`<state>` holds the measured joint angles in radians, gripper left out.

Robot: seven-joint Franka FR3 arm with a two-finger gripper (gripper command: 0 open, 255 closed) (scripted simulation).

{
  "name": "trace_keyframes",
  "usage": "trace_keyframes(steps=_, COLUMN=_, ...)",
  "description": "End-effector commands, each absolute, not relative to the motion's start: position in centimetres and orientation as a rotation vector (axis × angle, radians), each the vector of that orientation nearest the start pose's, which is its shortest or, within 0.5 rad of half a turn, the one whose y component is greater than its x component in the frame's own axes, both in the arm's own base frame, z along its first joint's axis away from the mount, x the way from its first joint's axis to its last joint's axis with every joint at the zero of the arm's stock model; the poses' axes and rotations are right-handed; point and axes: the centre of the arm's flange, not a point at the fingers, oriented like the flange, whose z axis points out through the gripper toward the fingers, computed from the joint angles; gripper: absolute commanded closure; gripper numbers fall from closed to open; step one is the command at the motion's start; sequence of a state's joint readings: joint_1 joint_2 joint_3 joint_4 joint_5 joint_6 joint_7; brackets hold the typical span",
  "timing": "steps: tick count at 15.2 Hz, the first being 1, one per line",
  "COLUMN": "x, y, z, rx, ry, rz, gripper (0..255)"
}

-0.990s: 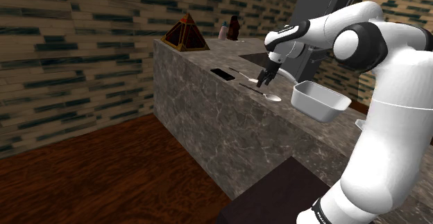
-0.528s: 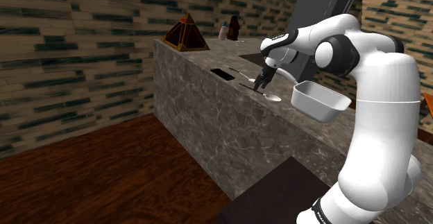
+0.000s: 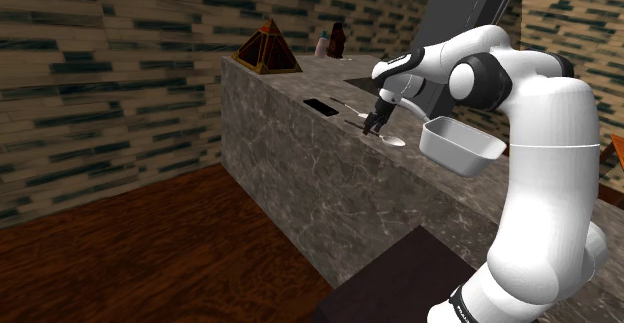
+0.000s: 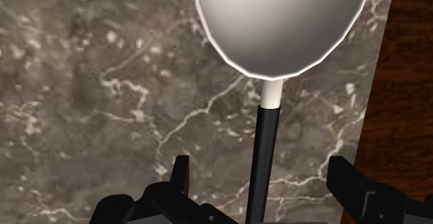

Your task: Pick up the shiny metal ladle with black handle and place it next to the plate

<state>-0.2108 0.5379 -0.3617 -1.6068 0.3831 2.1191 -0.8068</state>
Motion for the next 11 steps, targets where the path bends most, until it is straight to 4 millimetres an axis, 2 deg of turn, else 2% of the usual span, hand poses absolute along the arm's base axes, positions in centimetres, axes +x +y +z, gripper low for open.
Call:
trace_keyframes(steps=1, x=60.35, y=-32.94, z=33.31, rx=-3.034, ry=-0.128, rz=-0.162, gripper=0)
trace_keyframes(steps=3, x=60.35, y=-32.94, z=33.31, rx=-3.034, ry=-0.128, rz=-0.162, gripper=0)
trace_keyframes(steps=4, x=60.35, y=-32.94, z=33.31, rx=-3.034, ry=-0.128, rz=-0.162, gripper=255)
trace_keyframes(steps=11, x=60.36, y=-32.94, z=33.32, rx=-3.033, ry=-0.128, rz=-0.162, gripper=255)
